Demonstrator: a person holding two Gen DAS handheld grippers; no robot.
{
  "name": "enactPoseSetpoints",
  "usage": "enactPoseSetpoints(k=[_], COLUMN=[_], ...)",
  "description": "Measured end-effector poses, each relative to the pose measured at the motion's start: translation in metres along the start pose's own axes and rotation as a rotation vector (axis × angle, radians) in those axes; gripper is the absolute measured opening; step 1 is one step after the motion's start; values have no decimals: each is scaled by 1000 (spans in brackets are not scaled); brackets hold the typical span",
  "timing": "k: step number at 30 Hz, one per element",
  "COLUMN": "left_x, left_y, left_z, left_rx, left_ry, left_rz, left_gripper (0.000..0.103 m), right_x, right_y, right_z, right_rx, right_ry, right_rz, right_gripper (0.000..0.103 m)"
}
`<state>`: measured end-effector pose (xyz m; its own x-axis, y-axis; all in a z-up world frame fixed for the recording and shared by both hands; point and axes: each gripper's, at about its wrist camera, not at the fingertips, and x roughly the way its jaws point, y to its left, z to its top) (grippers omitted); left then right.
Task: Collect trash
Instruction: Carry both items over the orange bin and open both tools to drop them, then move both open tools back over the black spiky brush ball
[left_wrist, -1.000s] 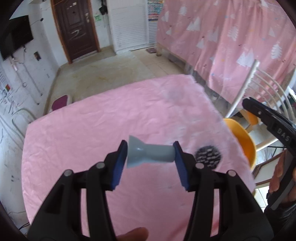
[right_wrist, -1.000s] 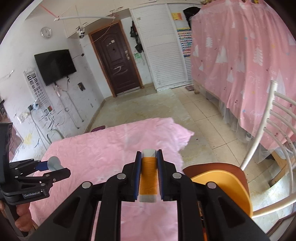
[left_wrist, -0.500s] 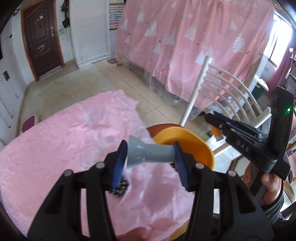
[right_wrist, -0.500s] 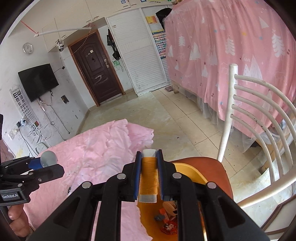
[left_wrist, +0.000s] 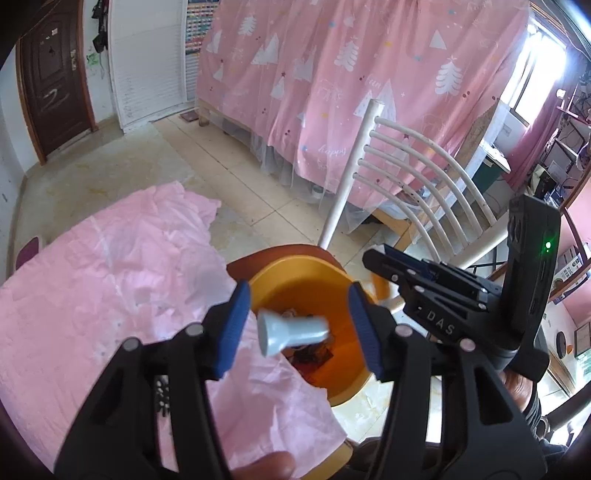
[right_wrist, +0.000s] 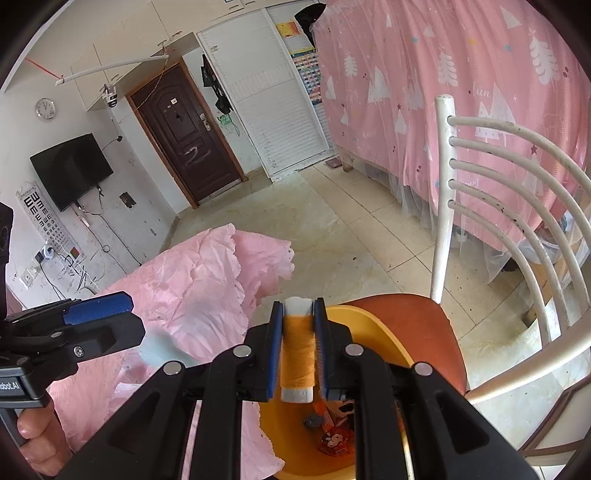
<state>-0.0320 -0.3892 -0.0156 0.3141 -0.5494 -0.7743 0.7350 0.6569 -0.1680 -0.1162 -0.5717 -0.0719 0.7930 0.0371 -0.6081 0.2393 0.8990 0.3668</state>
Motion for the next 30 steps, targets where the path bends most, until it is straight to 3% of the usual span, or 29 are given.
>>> enactPoseSetpoints(k=[7,15,30], left_x=[1,-17,-73], left_y=[-2,23,97], left_z=[-1,-9,-36], left_rx=[-1,-38,-145], left_ry=[-1,-35,-127], left_rz=[-4,8,59], left_gripper=[55,55,55], right_x=[1,4,18], right_y=[3,19,109], right_z=[2,6,16], right_rx=[-5,-26,-153], right_ry=[2,4,10], right_rz=[-12,-19,8], right_gripper=[7,7,7])
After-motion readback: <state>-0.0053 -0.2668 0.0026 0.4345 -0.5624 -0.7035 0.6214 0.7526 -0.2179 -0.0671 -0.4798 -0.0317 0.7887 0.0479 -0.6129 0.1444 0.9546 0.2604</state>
